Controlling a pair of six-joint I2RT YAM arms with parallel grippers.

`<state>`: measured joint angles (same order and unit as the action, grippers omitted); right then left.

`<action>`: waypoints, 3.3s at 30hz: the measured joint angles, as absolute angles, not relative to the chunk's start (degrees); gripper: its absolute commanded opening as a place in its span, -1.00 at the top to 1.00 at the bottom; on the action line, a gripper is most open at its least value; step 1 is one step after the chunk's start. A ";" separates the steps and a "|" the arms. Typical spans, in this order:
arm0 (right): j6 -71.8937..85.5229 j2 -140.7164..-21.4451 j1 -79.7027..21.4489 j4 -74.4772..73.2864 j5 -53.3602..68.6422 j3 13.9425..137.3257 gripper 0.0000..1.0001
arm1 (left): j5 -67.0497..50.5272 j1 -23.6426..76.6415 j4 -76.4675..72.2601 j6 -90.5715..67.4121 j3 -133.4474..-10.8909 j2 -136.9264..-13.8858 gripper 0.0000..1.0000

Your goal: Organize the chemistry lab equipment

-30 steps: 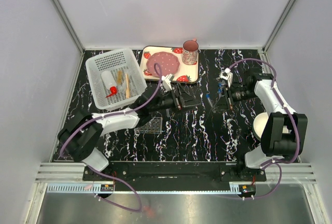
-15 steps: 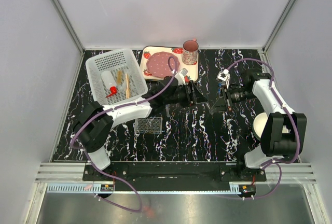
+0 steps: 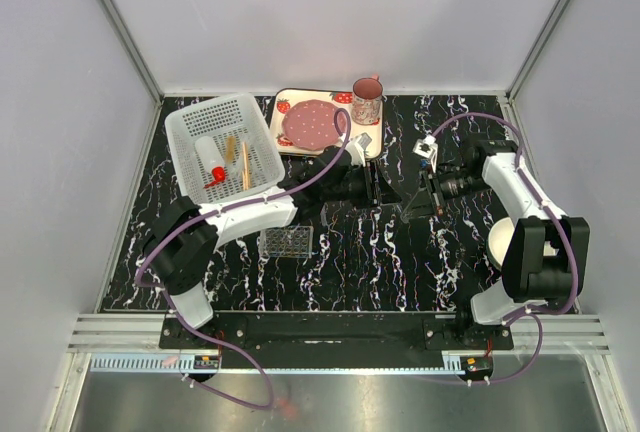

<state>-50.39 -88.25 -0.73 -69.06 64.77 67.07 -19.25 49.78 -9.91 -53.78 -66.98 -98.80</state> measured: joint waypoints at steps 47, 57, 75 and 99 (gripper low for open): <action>-49.12 -88.25 -4.95 -66.65 61.06 67.05 0.72 | -23.38 48.36 -8.51 -52.49 -65.04 -95.72 0.49; -49.10 -88.25 -5.32 -66.30 60.90 66.92 0.61 | -23.83 48.31 -8.75 -52.58 -64.95 -95.66 0.94; -46.24 -85.69 -5.63 -62.33 57.60 64.77 -1.00 | -10.83 45.01 -2.66 -45.15 -47.64 -73.60 0.95; -43.33 -85.14 -5.63 -58.30 53.54 63.94 -0.99 | 30.33 41.80 17.76 -35.51 -35.05 -56.23 0.92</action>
<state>-43.33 -85.14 -5.63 -58.30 53.54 63.94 30.33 41.80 17.76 -35.51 -35.05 -56.23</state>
